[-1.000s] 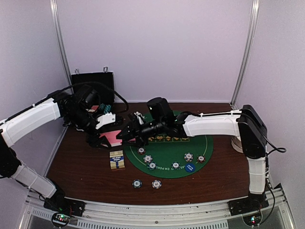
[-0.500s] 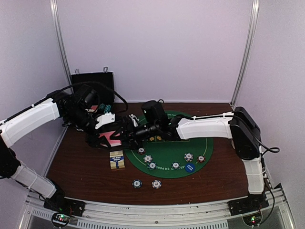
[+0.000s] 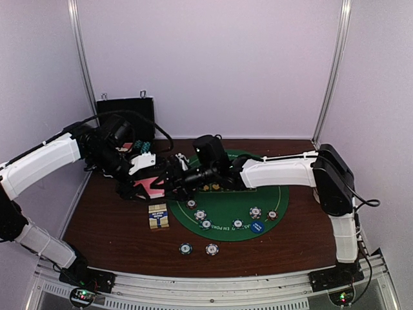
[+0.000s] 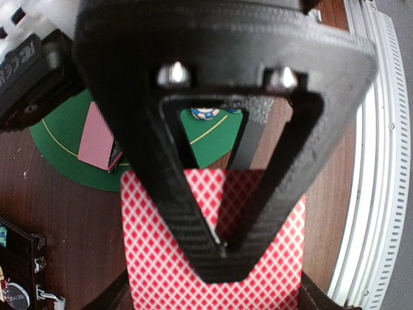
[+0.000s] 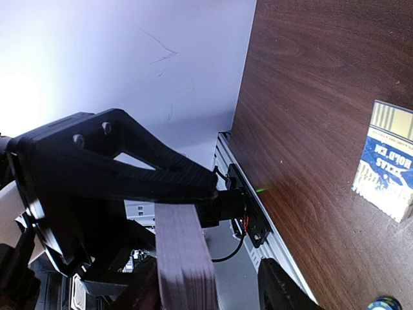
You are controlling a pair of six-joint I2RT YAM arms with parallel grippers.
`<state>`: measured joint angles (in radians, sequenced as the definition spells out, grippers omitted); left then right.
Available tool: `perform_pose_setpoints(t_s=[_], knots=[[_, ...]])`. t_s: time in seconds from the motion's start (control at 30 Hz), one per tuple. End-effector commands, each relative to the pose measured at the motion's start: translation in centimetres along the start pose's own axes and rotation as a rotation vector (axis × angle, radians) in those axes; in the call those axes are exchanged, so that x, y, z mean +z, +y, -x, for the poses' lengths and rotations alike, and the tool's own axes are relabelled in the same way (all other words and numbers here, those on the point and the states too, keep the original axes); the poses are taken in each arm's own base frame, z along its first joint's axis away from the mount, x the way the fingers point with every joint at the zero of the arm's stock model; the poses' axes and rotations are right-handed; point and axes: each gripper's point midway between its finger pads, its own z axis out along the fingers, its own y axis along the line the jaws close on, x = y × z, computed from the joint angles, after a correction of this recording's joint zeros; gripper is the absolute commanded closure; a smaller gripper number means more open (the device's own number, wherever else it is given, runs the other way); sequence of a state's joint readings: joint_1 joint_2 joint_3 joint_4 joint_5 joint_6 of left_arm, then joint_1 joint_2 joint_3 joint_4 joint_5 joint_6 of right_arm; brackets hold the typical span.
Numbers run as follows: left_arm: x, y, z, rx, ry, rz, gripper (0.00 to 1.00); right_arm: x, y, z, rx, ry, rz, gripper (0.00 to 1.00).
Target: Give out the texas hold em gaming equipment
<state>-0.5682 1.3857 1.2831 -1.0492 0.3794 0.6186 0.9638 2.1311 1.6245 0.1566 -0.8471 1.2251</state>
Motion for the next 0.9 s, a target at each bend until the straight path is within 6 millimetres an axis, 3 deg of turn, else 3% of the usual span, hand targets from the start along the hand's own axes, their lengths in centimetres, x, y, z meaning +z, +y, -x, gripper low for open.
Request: perform_pose_setpoints(t_s=[0.0,0.17,0.4,0.6,0.87], knots=[[-1.5,0.1,1.6,0.025,-0.071,0.026,1.00,-2.4,-2.6,0.6,0.024,-0.047,-0.107,0.51],[-1.5,0.0,1.6,0.023,-0.071,0.022,1.00,-3.1,-2.7,0.4,0.022,-0.048,-0.118,0.52],[-1.4,0.2,1.4,0.019,-0.064,0.024,1.00,-3.8,-0.7,0.5,-0.006,-0.058,-0.091,0.54],[-1.3,0.2,1.3,0.019,-0.060,0.025,1.00,-4.5,0.4,0.4,-0.015,-0.062,-0.079,0.73],[-1.1,0.3,1.1,0.016,-0.050,0.027,1.00,-5.0,1.7,0.1,-0.004,-0.062,-0.034,0.86]])
